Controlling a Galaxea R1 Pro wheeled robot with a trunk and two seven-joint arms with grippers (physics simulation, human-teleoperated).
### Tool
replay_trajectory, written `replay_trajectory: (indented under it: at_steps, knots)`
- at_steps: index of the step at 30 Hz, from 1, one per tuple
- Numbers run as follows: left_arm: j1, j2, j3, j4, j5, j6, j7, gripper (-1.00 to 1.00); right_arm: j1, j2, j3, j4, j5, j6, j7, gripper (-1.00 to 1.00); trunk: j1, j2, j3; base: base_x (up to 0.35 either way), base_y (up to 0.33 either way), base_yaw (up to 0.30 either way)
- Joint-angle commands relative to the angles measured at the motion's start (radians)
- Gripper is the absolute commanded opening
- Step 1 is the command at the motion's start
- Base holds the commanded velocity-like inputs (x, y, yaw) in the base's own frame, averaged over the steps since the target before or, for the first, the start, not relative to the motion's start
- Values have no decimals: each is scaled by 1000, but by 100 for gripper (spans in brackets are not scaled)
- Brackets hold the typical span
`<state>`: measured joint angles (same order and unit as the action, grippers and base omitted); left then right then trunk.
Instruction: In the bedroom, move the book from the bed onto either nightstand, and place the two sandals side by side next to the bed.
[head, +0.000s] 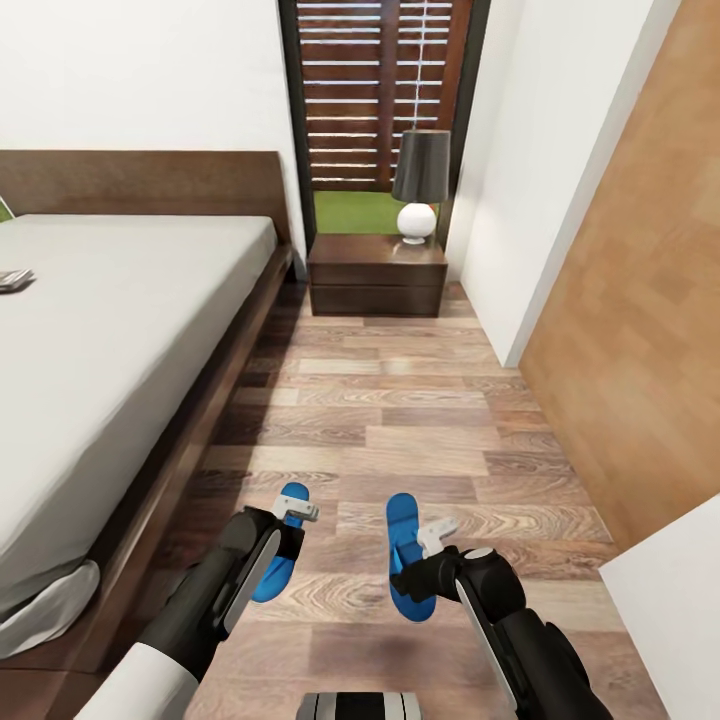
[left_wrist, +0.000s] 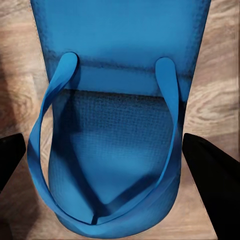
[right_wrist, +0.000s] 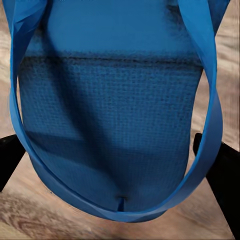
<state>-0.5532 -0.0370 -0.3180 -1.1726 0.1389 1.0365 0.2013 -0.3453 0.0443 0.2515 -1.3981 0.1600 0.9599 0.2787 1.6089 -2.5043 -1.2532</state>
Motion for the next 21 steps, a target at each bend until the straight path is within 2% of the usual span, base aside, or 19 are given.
replay_trajectory:
  at_steps: [1,21]
  knots:
    - [-1,0,-1,-1,10,4,10,-100,0,0,0,-1,10,3,8,-100,0,0,-1,158,-142,0]
    - [-1,0,-1,-1,10,4,10,-100,0,0,0,-1,10,3,8,-100,0,0,-1,162,-145,0]
